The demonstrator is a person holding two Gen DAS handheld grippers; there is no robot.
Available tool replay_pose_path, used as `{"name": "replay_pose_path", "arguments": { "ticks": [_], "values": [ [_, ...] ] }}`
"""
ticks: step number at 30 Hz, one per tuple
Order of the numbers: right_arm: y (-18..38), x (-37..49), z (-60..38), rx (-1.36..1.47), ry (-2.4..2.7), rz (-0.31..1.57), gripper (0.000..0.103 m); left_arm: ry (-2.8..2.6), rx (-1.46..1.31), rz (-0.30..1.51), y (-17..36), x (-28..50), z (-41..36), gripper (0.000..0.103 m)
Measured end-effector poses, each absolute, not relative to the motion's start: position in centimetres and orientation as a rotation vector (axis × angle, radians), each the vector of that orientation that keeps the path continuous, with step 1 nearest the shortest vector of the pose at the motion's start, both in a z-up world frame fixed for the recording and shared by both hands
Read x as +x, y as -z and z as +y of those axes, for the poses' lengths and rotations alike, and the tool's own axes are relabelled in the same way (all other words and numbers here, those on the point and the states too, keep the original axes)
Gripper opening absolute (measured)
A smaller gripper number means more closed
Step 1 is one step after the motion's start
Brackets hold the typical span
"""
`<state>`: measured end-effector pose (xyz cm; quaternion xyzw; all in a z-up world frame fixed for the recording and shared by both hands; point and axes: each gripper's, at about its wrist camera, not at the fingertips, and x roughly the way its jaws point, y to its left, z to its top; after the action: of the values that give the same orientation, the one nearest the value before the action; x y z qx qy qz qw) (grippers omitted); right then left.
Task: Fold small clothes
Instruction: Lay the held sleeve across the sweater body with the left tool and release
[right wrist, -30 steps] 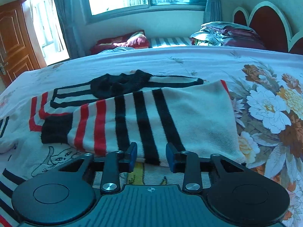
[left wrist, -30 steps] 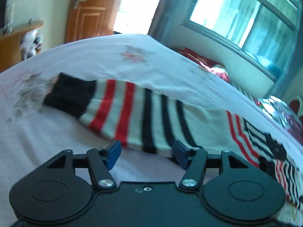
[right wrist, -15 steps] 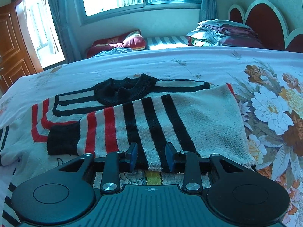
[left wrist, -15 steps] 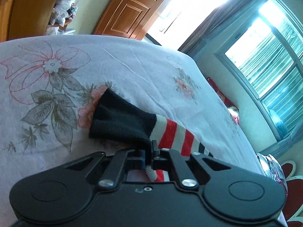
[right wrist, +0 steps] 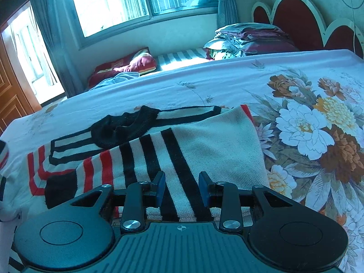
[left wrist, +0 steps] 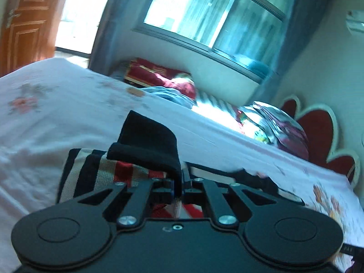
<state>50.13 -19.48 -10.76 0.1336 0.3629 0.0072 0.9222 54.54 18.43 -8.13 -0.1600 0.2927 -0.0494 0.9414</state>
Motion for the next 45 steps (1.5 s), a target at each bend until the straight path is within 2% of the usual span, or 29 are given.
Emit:
{"name": "replay_pose_path", "arguments": {
  "ticks": [8,10,12,14,16,18,24,25,26,27,32,33,34,35,36,38,39,43,45],
  "values": [
    [10.7,49.1,-22.5,0.351,-0.023,0.749,0.034,0.366,-0.039,0.796,12.8,57.5,1.1,0.005],
    [10.7,48.9,-23.3,0.380,-0.039,0.757,0.034,0.421,-0.011,0.864,14.9,57.5,-1.1,0.011],
    [10.7,48.6,-24.1,0.403,-0.042,0.759,0.035,0.459,0.001,0.859,16.2,56.8,-2.6,0.048],
    [10.6,48.3,-24.8,0.431,-0.048,0.748,0.061,0.495,0.009,0.822,16.1,55.9,-4.1,0.071],
    [10.5,48.2,-25.2,0.452,-0.066,0.736,0.062,0.494,0.005,0.797,15.6,55.2,-4.3,0.068],
    [10.6,48.5,-25.3,0.480,-0.106,0.739,0.062,0.456,-0.026,0.773,14.8,54.2,-3.1,0.057],
    [11.7,51.0,-23.2,0.565,-0.240,0.770,0.062,0.235,-0.015,0.697,12.8,49.3,5.0,0.055],
    [12.0,51.7,-22.6,0.565,-0.258,0.780,0.062,0.200,0.006,0.699,12.8,48.4,6.5,0.055],
    [12.4,52.3,-22.0,0.567,-0.277,0.793,0.062,0.161,0.035,0.703,12.9,47.6,7.9,0.049],
    [12.8,53.1,-21.5,0.574,-0.294,0.809,0.062,0.114,0.056,0.718,12.9,47.0,9.6,0.047],
    [14.7,56.3,-19.5,0.562,-0.301,0.904,0.061,0.012,-0.002,0.795,14.4,48.0,14.9,0.045],
    [14.7,56.6,-19.2,0.540,-0.303,0.911,0.056,0.012,0.006,0.794,14.7,48.7,15.0,0.044],
    [14.6,56.9,-18.9,0.517,-0.303,0.912,0.041,0.018,-0.001,0.788,15.0,49.4,15.1,0.043],
    [14.6,57.1,-18.8,0.505,-0.313,0.922,0.020,0.027,-0.020,0.787,15.1,50.1,15.4,0.038],
    [14.6,57.4,-18.6,0.493,-0.324,0.933,0.006,0.022,-0.028,0.783,15.1,50.5,15.6,0.035],
    [13.5,57.2,-18.4,0.427,-0.336,0.904,0.004,0.029,-0.008,0.787,15.2,51.2,15.8,0.031],
    [12.1,56.7,-18.5,0.393,-0.336,0.844,0.004,0.034,-0.004,0.790,15.3,51.1,15.9,0.027],
    [6.5,53.1,-19.9,0.241,-0.319,0.599,0.004,0.058,0.029,0.797,15.7,50.3,16.2,0.024],
    [8.6,53.7,-20.1,0.174,-0.296,0.715,0.004,0.064,0.035,0.805,15.6,50.6,16.1,0.023]
  ]
}}
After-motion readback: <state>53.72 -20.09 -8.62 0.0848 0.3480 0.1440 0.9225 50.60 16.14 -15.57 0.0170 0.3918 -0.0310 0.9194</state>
